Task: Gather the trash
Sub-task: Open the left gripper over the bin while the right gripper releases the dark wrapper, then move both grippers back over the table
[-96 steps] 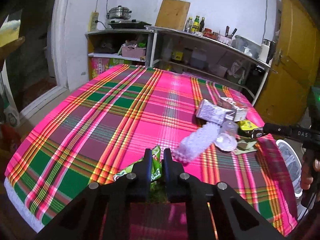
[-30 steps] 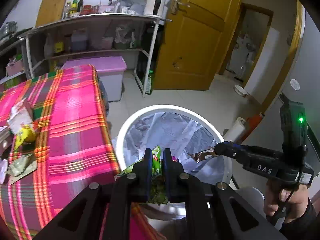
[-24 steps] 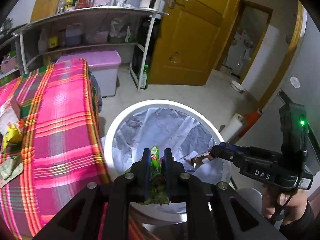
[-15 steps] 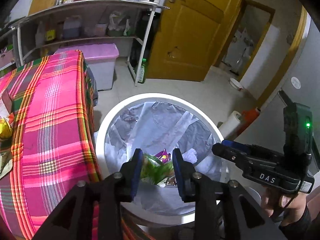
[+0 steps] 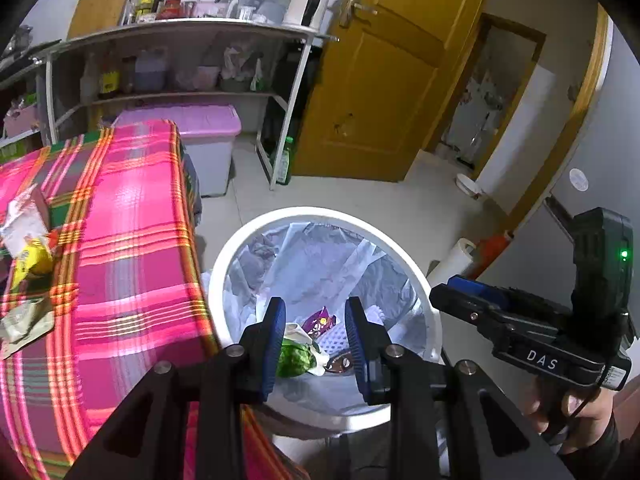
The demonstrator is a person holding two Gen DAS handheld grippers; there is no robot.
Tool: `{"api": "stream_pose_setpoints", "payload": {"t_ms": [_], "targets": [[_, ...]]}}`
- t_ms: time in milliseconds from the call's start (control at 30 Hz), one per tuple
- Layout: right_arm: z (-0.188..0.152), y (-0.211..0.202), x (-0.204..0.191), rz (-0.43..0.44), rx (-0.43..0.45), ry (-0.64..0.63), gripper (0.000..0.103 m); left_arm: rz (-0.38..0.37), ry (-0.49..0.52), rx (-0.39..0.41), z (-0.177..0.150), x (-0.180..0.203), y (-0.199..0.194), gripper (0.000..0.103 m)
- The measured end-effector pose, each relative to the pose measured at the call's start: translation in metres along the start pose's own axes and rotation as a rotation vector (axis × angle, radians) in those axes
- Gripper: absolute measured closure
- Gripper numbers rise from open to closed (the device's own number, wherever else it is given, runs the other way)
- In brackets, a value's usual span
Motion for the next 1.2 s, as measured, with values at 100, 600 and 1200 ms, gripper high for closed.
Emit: {"api": "stream_pose_setpoints", "payload": {"t_ms": [100,600,1200], "targets": [[0.001,-0.009,-0.013,0.01,0.017,-0.025,0.061,0.012,0.006,0.025,0.0,-0.002,-0.014,0.073],[-0.002,-0.024,-0.072,0.089,0.034,-0.119,0.061,0.11,-0.016,0.114,-0.012,-0.034,-0.079,0.073],[-0.013,0.018,-0.165,0.255,-0.038,-0.247,0.057,0.299,-0.119,0.173,-0.042,-0.133,-0.14,0.073]]}}
Point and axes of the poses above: each gripper's, at about its wrist camera, not at the fingertips, and y roughly the way its jaws point, x to its right, z to its top, the point moved 5 cm from there along y, roughly the way its jaws point, and after that the axes turned 4 degrees about x, right-handed, at the moved point
